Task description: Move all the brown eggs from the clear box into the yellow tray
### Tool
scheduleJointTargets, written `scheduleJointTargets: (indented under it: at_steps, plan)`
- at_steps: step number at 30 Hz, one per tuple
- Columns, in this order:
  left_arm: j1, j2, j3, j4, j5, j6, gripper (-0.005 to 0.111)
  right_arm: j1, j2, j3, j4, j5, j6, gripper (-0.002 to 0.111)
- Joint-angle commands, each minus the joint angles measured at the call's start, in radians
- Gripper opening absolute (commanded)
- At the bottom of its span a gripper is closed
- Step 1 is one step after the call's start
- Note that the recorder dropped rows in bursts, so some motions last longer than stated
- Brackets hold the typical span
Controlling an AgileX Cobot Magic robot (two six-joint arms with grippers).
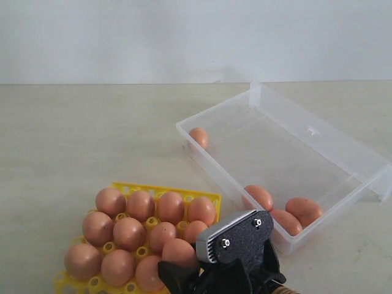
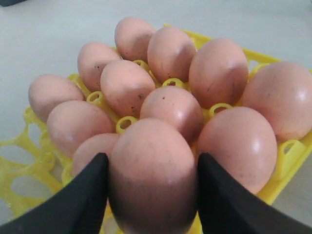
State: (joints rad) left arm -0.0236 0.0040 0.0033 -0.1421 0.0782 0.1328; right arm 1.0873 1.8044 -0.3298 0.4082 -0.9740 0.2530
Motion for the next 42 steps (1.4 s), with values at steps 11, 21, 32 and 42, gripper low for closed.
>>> scheduleJointTargets:
  at_steps: [11,21,32,42]
  plan:
    - [0.001,-0.004,-0.003,-0.003,-0.005,-0.007,0.004,0.003,0.008,0.006,-0.014,0.087,-0.026,0.0]
    - [0.001,-0.004,-0.003,-0.003,-0.005,-0.007,0.004,0.003,0.008,0.006,-0.014,0.103,-0.026,0.039]
    - [0.001,-0.004,-0.003,-0.003,-0.003,-0.007,0.004,0.003,-0.026,0.006,-0.014,0.101,-0.027,0.05]
    - [0.001,-0.004,-0.003,-0.003,-0.003,-0.007,0.004,0.003,-0.154,0.006,0.029,0.075,-0.128,0.05]
